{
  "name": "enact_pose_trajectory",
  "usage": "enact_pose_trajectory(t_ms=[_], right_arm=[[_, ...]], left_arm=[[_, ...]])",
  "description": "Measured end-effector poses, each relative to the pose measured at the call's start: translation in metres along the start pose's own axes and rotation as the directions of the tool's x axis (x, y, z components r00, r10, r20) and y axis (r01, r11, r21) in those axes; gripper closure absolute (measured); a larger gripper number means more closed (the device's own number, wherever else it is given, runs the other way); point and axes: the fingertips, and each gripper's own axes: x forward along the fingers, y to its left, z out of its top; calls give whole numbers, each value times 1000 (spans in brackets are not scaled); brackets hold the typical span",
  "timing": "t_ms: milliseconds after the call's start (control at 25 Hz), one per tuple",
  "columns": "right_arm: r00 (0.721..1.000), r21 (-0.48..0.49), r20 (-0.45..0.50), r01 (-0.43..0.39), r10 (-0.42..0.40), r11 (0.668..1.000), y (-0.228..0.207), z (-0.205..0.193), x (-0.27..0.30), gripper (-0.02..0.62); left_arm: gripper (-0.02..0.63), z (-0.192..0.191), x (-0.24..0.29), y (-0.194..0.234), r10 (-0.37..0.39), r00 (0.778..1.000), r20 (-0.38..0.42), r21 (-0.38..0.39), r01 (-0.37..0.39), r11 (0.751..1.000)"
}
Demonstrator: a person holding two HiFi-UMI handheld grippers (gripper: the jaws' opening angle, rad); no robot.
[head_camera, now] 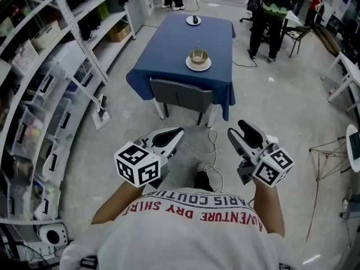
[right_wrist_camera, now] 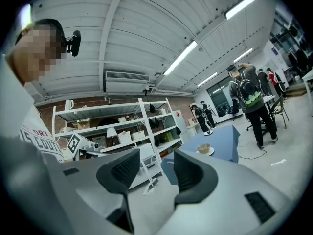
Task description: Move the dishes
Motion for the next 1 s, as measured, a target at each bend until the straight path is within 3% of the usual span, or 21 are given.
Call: enact_pose_trajectory(t_ms=[120, 440, 760, 1000], right_arm=[[1000, -6, -12, 6, -6, 1000, -36, 11, 20, 323], [1000, -76, -11, 27, -28, 997, -130, 48, 78, 236], [1000, -138, -28, -13, 10, 990, -198, 74, 119, 216], [998, -129, -38, -50, 46, 990, -224, 81, 139, 216]], left_arm=[[578, 15, 30, 20, 16, 1000, -2, -10, -16, 1000], [578, 58, 108, 73, 56, 998, 11, -16, -56, 998], [578, 89, 178, 111, 82, 996, 39, -15, -81, 997], [578, 98, 197, 128, 124, 990, 65, -25, -123, 992]])
